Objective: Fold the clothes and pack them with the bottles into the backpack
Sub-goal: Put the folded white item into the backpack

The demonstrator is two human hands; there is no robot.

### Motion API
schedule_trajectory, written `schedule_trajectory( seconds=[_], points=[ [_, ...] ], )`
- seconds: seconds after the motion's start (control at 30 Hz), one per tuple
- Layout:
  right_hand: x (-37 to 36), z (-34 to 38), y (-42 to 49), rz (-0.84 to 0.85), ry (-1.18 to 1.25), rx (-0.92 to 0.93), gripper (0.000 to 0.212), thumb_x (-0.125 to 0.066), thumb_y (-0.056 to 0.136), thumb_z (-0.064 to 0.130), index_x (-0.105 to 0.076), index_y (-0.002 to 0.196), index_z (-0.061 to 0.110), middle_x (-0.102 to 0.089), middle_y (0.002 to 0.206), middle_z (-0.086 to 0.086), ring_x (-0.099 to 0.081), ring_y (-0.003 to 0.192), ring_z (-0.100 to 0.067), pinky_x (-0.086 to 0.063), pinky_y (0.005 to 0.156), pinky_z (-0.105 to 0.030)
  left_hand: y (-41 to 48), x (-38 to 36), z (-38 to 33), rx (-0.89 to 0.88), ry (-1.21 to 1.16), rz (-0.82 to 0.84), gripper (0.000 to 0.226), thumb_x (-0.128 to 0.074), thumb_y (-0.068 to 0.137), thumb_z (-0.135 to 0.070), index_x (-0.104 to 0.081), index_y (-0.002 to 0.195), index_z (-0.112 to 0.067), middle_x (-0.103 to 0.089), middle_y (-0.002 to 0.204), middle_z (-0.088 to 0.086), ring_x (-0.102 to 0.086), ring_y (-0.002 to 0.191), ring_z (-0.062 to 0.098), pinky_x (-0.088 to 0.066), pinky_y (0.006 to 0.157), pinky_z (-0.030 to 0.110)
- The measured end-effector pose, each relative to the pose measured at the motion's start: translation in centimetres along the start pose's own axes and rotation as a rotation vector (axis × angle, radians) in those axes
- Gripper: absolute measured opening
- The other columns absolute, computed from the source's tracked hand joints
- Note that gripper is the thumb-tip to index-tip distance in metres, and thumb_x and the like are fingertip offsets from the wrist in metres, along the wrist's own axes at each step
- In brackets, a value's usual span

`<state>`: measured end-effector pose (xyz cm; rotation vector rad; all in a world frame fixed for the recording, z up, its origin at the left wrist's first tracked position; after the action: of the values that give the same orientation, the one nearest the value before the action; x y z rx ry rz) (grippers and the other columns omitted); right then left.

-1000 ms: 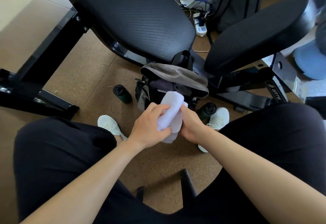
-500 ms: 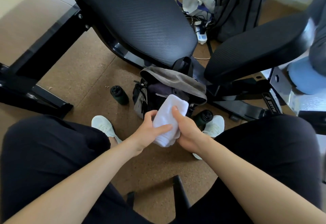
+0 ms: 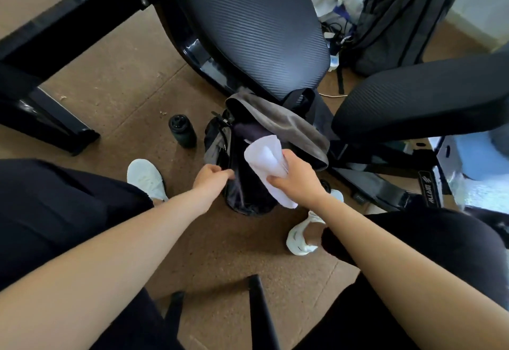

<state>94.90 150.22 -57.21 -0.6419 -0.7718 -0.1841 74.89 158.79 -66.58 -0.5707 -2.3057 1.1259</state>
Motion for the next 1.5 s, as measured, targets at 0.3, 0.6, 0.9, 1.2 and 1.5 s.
schedule_trajectory(
  seconds=[0.3, 0.6, 0.9, 1.2, 1.5],
  points=[
    [1.2, -0.1, 9.0, -0.079, -0.275, 0.186, 0.045, -0.072, 0.089, 0.031, -0.055, 0.127, 0.013, -0.069, 0.12, -0.006, -0.064, 0.111, -0.033, -0.053, 0.083, -0.044, 3.9, -5.4, 9.0, 0.448, -0.035, 0.237, 0.129, -0.085, 0.077, -0.051, 0.004, 0.163, -0.017, -0.011, 0.171, 0.008, -0.019, 0.155, 0.035, -0.024, 0.121, 0.054],
    [4.5, -0.4, 10.8, -0.31, -0.265, 0.269, 0.036, -0.071, 0.091, 0.033, -0.061, 0.12, 0.015, -0.072, 0.117, -0.004, -0.065, 0.109, -0.028, -0.045, 0.076, -0.033, 4.7, -7.8, 7.9, 0.308, -0.051, 0.277, 0.043, -0.066, 0.1, -0.018, -0.048, 0.137, -0.006, -0.063, 0.133, 0.012, -0.071, 0.103, 0.026, -0.056, 0.09, 0.037],
    [-1.0, 2.1, 11.1, -0.208, -0.658, 0.419, 0.059, -0.086, 0.069, 0.033, -0.064, 0.116, 0.006, -0.07, 0.085, -0.012, -0.068, 0.079, -0.038, -0.047, 0.048, -0.038, -1.8, -2.8, -3.8, 0.104, -0.037, 0.446, 0.024, -0.062, 0.102, -0.019, -0.063, 0.123, -0.006, -0.072, 0.104, 0.008, -0.067, 0.069, 0.013, -0.06, 0.087, 0.036],
    [-7.3, 1.0, 15.9, -0.014, -0.867, 0.3, 0.049, -0.045, 0.103, 0.018, -0.037, 0.151, 0.01, -0.064, 0.126, -0.017, -0.059, 0.118, -0.036, -0.051, 0.085, -0.044, -2.1, -0.1, -2.5, 0.151, -0.067, 0.295, 0.037, -0.065, 0.1, -0.024, -0.056, 0.134, -0.011, -0.07, 0.111, 0.008, -0.068, 0.064, 0.011, -0.061, 0.069, 0.029],
    [-9.3, -3.4, 15.9, 0.321, -0.426, 0.012, 0.087, -0.062, 0.095, 0.039, -0.01, 0.164, 0.019, -0.014, 0.171, -0.008, -0.024, 0.153, -0.035, -0.028, 0.122, -0.046, -2.4, -1.2, -3.7, 0.12, -0.177, 0.158, 0.056, -0.062, 0.101, -0.026, -0.039, 0.151, -0.014, -0.062, 0.121, 0.005, -0.065, 0.07, 0.008, -0.056, 0.054, 0.02]
  ],
)
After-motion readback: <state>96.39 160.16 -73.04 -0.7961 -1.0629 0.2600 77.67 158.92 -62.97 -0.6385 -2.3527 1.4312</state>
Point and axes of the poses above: each hand's wrist, its own y-axis towards the middle knuckle, its own x-axis out of the back of the hand, z = x × y, the point moved 10 cm from there along y, towards the middle knuckle
